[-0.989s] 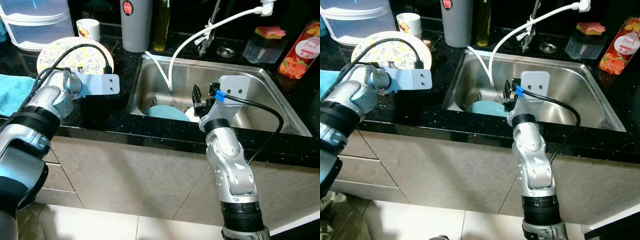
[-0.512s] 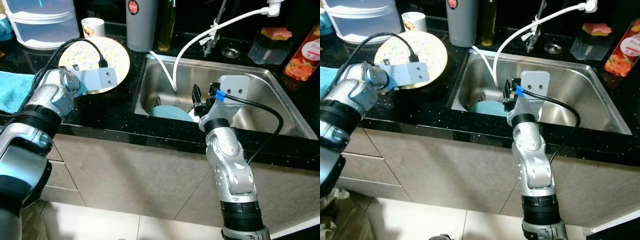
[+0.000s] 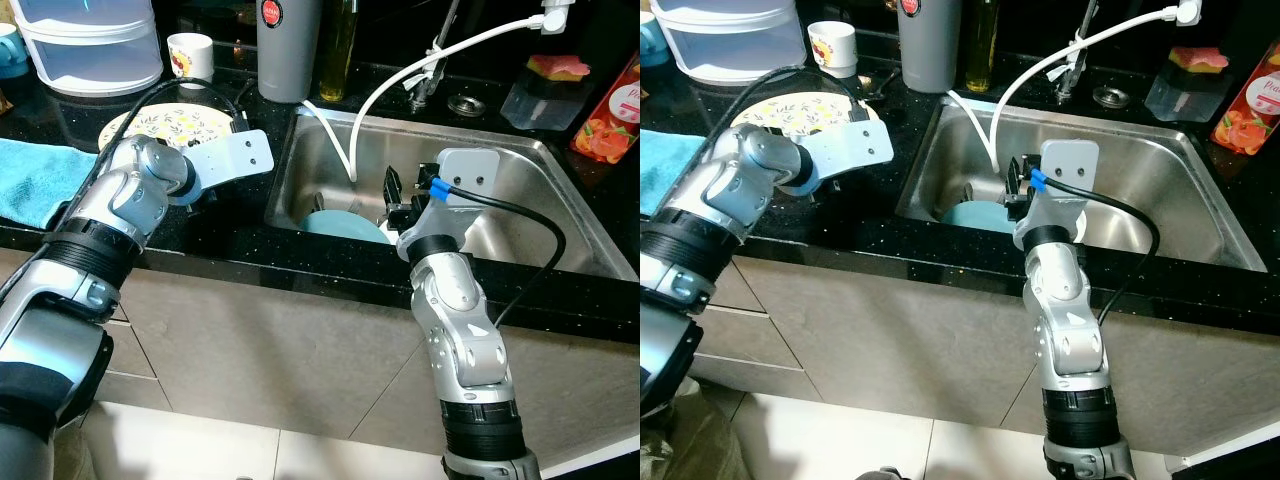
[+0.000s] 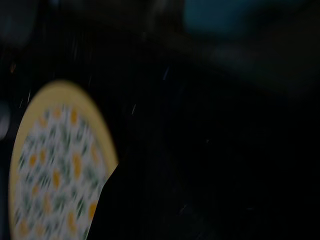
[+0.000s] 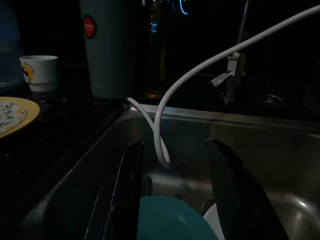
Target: Kitchen organization
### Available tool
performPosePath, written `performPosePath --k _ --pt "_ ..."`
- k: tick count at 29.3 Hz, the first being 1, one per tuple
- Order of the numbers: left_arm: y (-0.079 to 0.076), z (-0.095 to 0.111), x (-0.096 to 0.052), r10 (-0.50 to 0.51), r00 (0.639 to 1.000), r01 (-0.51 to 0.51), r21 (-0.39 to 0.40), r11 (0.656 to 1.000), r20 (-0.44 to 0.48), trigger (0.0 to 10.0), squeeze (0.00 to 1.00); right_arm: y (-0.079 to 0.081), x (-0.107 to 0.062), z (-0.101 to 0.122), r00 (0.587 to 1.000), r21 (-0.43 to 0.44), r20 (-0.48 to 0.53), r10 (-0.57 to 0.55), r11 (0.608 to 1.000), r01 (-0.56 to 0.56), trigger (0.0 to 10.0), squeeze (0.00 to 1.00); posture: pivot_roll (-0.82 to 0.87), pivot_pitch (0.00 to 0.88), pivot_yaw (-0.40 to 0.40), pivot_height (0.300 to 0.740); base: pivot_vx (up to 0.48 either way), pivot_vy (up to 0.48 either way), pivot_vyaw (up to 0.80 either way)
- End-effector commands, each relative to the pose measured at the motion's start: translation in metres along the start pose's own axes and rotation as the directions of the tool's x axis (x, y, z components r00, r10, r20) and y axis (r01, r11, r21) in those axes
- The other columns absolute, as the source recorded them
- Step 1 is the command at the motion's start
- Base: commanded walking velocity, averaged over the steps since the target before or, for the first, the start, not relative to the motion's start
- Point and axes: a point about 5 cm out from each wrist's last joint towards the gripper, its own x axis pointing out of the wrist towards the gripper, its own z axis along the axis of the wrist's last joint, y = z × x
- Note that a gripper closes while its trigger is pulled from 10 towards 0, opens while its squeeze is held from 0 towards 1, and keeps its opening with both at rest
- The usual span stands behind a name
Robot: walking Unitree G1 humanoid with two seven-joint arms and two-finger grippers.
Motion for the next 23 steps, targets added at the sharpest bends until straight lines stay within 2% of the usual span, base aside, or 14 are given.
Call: performPosePath --k 1,4,6,8,9,14,15,16,17,19,22,23 --pt "-0.003 0.008 -0.001 -0.02 0.998 0.021 -0.019 1.0 0.052 10.0 0.0 -0.004 0.001 0.0 1.0 -0.001 0.006 -0.01 1.0 0.01 10.0 0.0 0.25 0.034 -0.063 0.74 0.0 0.0 0.0" --pt "0.003 0.009 -0.003 0.015 0.999 -0.013 -0.042 0.999 0.047 10.0 0.0 -0.003 0.001 0.0 1.0 -0.001 0.007 -0.009 1.0 0.009 10.0 0.0 0.25 0.033 -0.063 0.74 0.0 0.0 0.0" --pt "0.009 -0.001 -0.003 0.062 0.998 -0.063 -0.057 0.996 -0.022 10.0 0.0 -0.003 0.001 0.0 1.0 0.0 0.008 -0.008 1.0 0.008 10.0 0.0 0.25 0.033 -0.063 0.74 0.0 0.0 0.0" --pt "0.012 -0.021 -0.002 0.13 0.98 -0.132 -0.004 0.991 -0.148 10.0 0.0 -0.003 0.001 0.001 1.0 0.0 0.008 -0.007 1.0 0.007 10.0 0.0 0.25 0.036 -0.062 0.74 0.0 0.0 0.0" --pt "0.013 -0.026 -0.002 0.147 0.973 -0.145 0.019 0.989 -0.181 10.0 0.0 -0.003 0.001 0.001 1.0 0.001 0.008 -0.007 1.0 0.007 10.0 0.0 0.25 0.039 -0.062 0.74 0.0 0.0 0.0" --pt "0.011 -0.037 -0.003 0.186 0.948 -0.169 0.084 0.982 -0.26 10.0 0.0 -0.003 0.0 0.0 1.0 0.0 0.004 -0.01 1.0 0.01 10.0 0.0 0.25 0.039 -0.062 0.74 0.0 0.0 0.0" --pt "0.01 -0.041 -0.002 0.193 0.938 -0.172 0.097 0.98 -0.288 8.4 0.0 -0.003 0.0 0.0 1.0 0.0 0.002 -0.012 1.0 0.012 10.0 0.0 0.25 0.046 -0.06 0.74 0.0 0.0 0.0" --pt "0.01 -0.041 -0.002 0.193 0.938 -0.172 0.097 0.98 -0.288 8.4 0.0 -0.003 0.0 0.0 1.0 0.0 0.002 -0.012 1.0 0.012 10.0 0.0 0.25 0.046 -0.06 0.74 0.0 0.0 0.0" --pt "0.009 -0.042 -0.001 0.192 0.937 -0.171 0.098 0.98 -0.293 5.0 0.0 -0.003 0.0 0.0 1.0 0.0 0.002 -0.012 1.0 0.012 10.0 0.0 0.25 0.046 -0.06 0.74 0.0 0.0 0.0" --pt "0.009 -0.043 -0.001 0.19 0.937 -0.17 0.092 0.981 -0.293 1.6 0.0 -0.004 0.0 0.0 1.0 0.0 0.002 -0.013 1.0 0.013 10.0 0.0 0.25 0.048 -0.06 0.74 0.0 0.0 0.0" --pt "0.009 -0.043 0.0 0.191 0.937 -0.171 0.092 0.981 -0.294 1.6 0.0 -0.004 0.0 0.0 1.0 0.0 0.002 -0.014 1.0 0.014 10.0 0.0 0.25 0.048 -0.06 0.74 0.0 0.0 0.0" --pt "0.009 -0.044 0.001 0.195 0.934 -0.175 0.095 0.98 -0.298 0.0 0.0 -0.004 0.0 0.0 1.0 0.0 0.002 -0.013 1.0 0.013 10.0 0.0 0.25 0.048 -0.06 0.74 0.0 0.0 0.0"
